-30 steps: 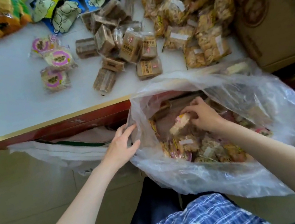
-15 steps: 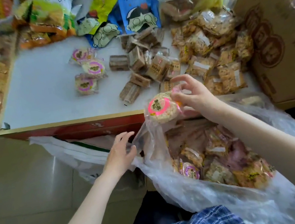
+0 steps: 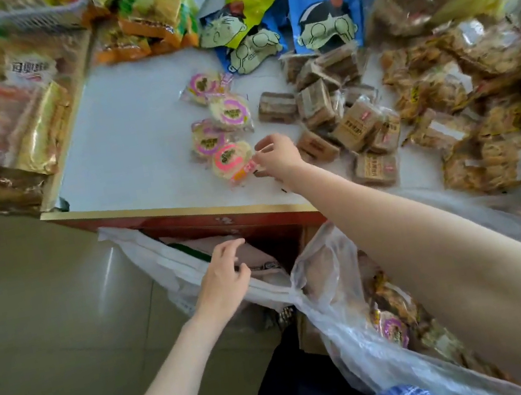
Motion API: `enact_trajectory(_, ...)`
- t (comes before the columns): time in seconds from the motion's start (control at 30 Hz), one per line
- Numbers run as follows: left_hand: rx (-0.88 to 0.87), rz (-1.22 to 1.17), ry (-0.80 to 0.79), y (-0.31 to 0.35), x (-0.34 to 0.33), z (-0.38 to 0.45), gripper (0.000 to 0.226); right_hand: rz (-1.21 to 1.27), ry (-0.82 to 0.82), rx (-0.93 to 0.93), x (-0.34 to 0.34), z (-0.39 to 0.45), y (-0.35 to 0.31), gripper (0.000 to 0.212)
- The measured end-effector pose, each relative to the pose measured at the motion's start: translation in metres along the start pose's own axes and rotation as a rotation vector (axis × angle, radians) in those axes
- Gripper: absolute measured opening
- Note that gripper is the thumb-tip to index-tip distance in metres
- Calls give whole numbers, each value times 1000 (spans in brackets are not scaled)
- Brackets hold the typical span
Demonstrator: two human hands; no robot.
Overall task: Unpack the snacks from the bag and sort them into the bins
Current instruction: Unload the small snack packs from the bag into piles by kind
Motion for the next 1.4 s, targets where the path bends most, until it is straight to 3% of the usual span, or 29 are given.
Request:
enact_trajectory(0.13,-2,-72,-28,10,0,6,45,-1,62,93,37,-12,10,26)
enact_trajectory(0.3,-156,-118,-87,48,-19,5,45,209,32,186,142,-80,39,30)
enact_trajectory(0.37,-169,-125,-161,64,-37,2,48,180,32,226,180,-113,62,29)
enact_trajectory(0.47,-206,-63,-251,82,-66,-7,56,-101,-34,205,202,-140,119,31)
enact_trajectory(0.63,-240,111,-273,87,-90,-22,60,-733,-381,155,163,-137,221,38)
enact_trajectory(0.83,-211,196,-214,76,-90,-32,57,-964,-594,111,108,-142,257,79)
enact_trajectory(1.07,-148,152,-136,76,-97,-43,55,-1202,-636,297,139,-170,241,58)
enact_trajectory(1.2,-92,44,-70,82,-92,-41,52,-1169,-438,422,168,-169,191,27)
enact_trajectory(1.4,-30,-75,7,69,-64,-34,49,-626,59,549,208,-141,56,13)
Point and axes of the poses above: each hand's wrist, its own z-axis towards the middle knuckle, its own x-axis out of the back of the hand, y = z × x, the point moved 5 cm from there along z, towards the middle knuckle, and after that the axes turned 3 degrees about y, right-handed, at the moved point
